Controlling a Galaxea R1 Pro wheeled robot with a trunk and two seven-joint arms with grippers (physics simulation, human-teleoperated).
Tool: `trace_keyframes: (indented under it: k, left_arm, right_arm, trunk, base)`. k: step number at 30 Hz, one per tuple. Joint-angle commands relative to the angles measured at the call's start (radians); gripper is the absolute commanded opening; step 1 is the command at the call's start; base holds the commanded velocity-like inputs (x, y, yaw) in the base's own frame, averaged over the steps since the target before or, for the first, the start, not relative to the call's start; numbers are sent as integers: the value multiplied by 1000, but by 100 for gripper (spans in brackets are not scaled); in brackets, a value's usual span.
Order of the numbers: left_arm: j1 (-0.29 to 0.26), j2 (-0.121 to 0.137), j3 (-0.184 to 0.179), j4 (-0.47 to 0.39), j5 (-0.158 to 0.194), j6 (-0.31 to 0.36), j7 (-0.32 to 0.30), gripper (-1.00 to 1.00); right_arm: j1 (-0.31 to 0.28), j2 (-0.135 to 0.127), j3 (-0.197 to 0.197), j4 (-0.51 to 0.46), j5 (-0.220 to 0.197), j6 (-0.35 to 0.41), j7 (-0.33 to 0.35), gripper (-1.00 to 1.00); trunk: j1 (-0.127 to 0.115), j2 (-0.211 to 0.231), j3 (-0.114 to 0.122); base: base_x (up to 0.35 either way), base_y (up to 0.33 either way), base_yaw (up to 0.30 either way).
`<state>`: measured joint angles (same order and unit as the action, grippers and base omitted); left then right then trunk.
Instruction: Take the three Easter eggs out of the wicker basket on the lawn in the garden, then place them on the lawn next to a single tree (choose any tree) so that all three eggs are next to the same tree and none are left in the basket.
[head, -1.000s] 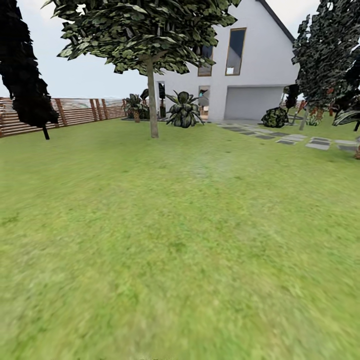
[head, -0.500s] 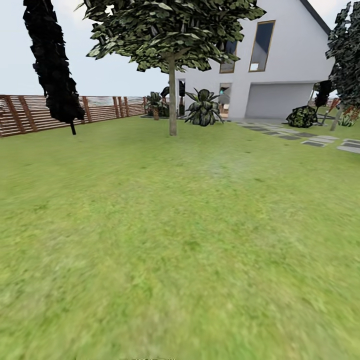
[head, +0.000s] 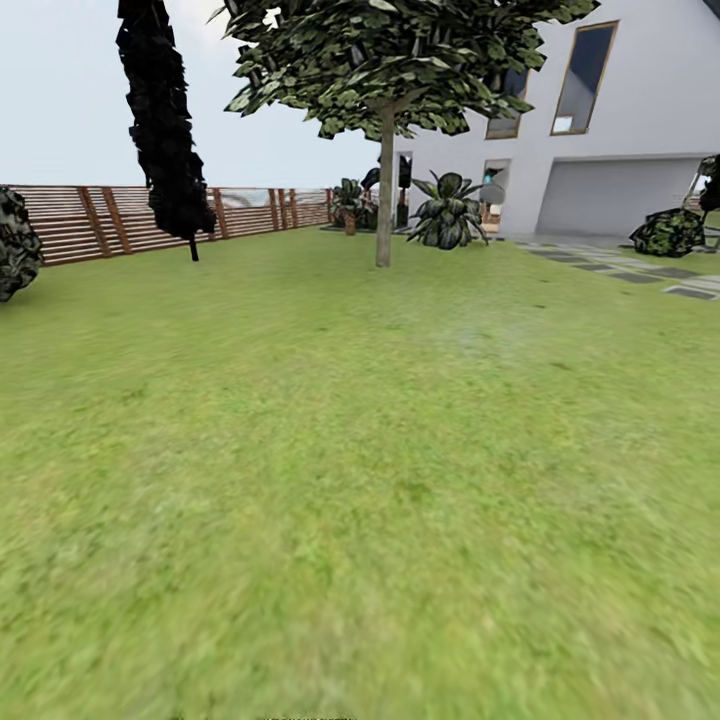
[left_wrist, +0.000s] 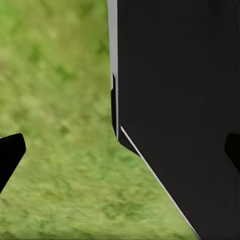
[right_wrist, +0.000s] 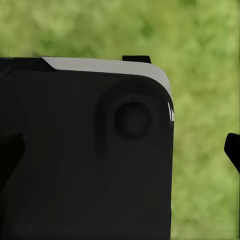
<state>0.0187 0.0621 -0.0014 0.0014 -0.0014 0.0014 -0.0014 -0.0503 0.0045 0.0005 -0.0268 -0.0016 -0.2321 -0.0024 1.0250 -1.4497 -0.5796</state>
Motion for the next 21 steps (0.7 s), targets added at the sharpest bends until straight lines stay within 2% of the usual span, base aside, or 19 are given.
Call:
trace_keyframes:
  k: [1, 21]
  left_arm:
    - [0, 0, 0, 0, 0, 0, 0, 100]
    - [0, -1, 0, 0, 0, 0, 0, 100]
  right_arm:
    - [0, 0, 0, 1, -1, -4, 0, 100]
    - [0, 0, 0, 1, -1, -4, -1, 100]
  trunk:
    - [0, 0, -1]
    - [0, 0, -20]
  base:
    - [0, 0, 250]
    - [0, 0, 243]
